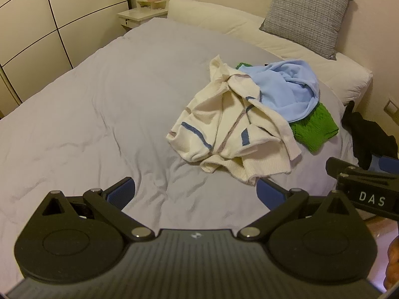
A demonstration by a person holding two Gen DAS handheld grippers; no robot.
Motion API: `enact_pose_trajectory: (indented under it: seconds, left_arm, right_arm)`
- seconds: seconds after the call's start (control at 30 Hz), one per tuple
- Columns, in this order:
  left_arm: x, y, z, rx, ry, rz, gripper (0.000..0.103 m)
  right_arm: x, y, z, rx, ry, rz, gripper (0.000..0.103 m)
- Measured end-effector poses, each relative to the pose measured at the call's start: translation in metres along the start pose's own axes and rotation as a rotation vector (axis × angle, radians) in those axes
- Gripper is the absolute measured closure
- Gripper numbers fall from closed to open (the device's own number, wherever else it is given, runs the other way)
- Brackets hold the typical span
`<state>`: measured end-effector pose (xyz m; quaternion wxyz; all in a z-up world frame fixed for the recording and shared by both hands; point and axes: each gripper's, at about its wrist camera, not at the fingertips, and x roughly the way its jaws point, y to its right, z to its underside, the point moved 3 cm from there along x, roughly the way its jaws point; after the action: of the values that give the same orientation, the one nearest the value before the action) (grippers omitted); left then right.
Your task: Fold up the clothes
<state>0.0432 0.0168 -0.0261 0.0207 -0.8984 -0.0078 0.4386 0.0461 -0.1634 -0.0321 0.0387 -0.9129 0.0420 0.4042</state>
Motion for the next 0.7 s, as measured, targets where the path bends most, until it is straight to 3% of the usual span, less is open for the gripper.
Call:
enact_pose_trajectory:
  seconds: [0.7]
  left_arm:
    - [0.033,-0.011,-0.014,0.023,-0.032,0.039,0.000]
  right_arm:
    - [0.021,-0.007,-0.012,0.032,-0.008,0.036,0.000]
